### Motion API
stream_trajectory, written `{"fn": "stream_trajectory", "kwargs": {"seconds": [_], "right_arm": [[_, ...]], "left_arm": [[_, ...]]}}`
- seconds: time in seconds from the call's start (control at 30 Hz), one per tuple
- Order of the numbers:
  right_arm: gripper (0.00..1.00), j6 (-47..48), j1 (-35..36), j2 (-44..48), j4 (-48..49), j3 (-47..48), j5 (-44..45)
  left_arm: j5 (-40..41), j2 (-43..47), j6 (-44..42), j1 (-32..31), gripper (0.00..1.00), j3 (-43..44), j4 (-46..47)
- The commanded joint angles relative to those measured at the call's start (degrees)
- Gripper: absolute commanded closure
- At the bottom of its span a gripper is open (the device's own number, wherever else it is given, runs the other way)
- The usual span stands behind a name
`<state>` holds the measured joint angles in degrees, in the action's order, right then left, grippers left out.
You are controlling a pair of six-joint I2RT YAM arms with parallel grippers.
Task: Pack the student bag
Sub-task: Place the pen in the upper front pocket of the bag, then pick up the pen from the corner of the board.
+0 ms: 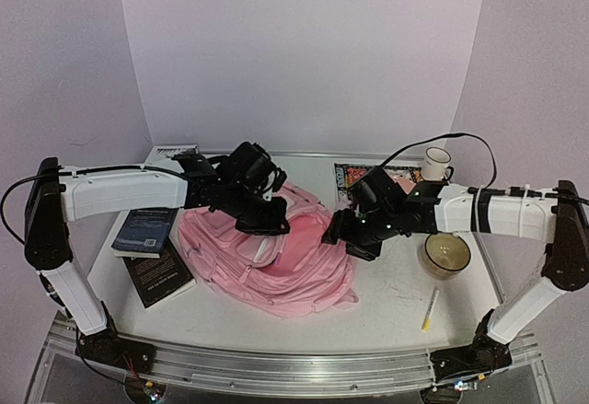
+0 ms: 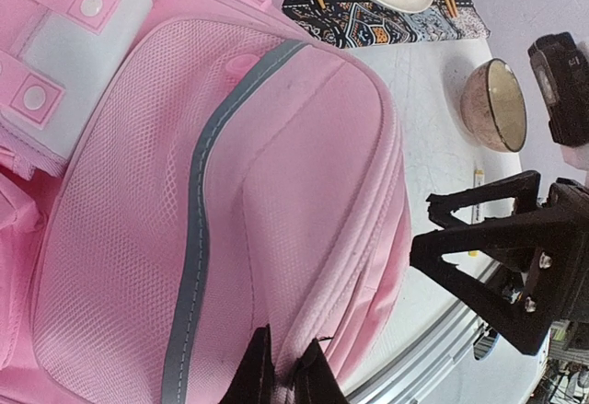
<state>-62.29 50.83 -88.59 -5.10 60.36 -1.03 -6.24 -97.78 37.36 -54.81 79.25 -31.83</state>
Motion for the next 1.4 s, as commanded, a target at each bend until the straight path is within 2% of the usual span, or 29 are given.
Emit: {"fn": "stream_trajectory", "kwargs": {"seconds": [0.0, 0.1, 0.27, 0.6, 1.1, 1.37], "right_arm": [[0.28, 3.38, 0.22, 2.98, -11.16, -2.95, 5.16], [0.24, 3.13, 0.06, 4.95, -15.18, -4.63, 6.47], [0.24, 1.01, -1.96, 9.12, -19.63, -10.23, 7.45], [0.23, -0.53, -14.31, 21.26, -21.24, -26.66, 6.88], [0.3, 1.28, -22.1, 22.57, -20.46, -33.44, 3.5], [0.4, 3.01, -22.3, 20.62, -19.53, -33.34, -0.85]], "left_arm": [[3.78, 3.81, -0.72, 0.4, 1.0, -0.65, 4.62], [4.38, 4.23, -0.71, 0.43, 1.0, -1.05, 4.57], [5.13, 4.69, -0.78, 0.46, 1.0, -1.79, 4.53], [4.91, 5.16, -0.97, 0.49, 1.0, -2.27, 4.62], [4.56, 5.11, -0.85, 0.49, 1.0, -1.96, 4.61], [4.24, 4.71, -0.75, 0.49, 1.0, -1.48, 4.63]]}}
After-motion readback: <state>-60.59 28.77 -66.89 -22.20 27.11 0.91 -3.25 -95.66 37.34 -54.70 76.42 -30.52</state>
